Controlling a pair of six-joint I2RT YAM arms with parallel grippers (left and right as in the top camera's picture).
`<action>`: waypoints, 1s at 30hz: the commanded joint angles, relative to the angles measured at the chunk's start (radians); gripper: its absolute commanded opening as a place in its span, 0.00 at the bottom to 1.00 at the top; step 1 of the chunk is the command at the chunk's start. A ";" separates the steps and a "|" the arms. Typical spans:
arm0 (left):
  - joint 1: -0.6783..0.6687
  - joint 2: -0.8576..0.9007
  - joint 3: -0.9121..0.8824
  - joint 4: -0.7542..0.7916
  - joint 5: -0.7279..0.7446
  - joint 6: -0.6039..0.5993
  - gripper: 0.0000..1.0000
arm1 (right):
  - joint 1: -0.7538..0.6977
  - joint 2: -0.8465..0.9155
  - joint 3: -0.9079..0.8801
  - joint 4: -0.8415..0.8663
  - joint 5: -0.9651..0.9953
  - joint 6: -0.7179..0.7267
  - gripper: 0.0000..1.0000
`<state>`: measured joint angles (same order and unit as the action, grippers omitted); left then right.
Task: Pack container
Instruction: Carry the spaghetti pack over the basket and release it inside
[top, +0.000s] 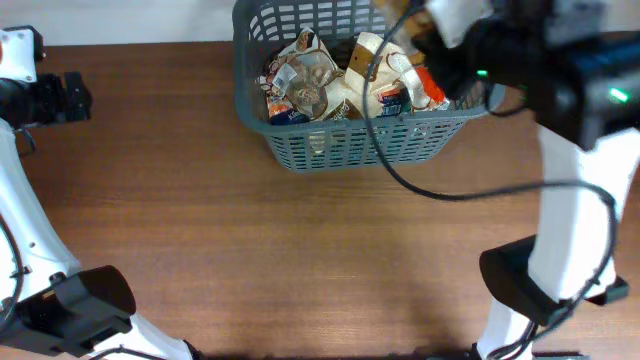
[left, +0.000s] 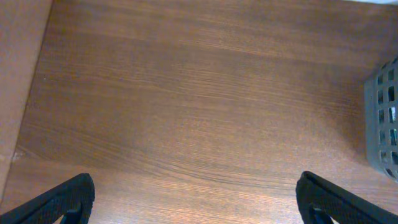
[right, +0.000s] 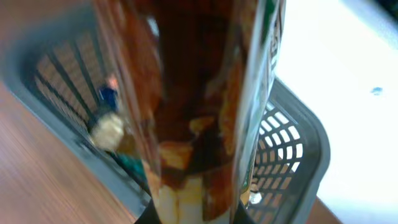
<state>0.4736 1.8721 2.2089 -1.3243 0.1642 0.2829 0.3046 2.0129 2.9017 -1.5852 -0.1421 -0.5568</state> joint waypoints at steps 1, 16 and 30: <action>0.003 -0.015 -0.004 0.000 0.003 -0.014 0.99 | 0.010 0.016 -0.117 0.078 0.084 -0.200 0.04; 0.003 -0.015 -0.004 0.000 0.003 -0.014 0.99 | 0.010 0.074 -0.498 0.370 0.034 -0.414 0.09; 0.003 -0.015 -0.004 -0.001 0.003 -0.013 1.00 | 0.006 0.048 -0.484 0.386 0.086 -0.050 0.65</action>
<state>0.4736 1.8721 2.2089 -1.3247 0.1642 0.2829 0.3115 2.1139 2.3447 -1.2118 -0.0795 -0.8135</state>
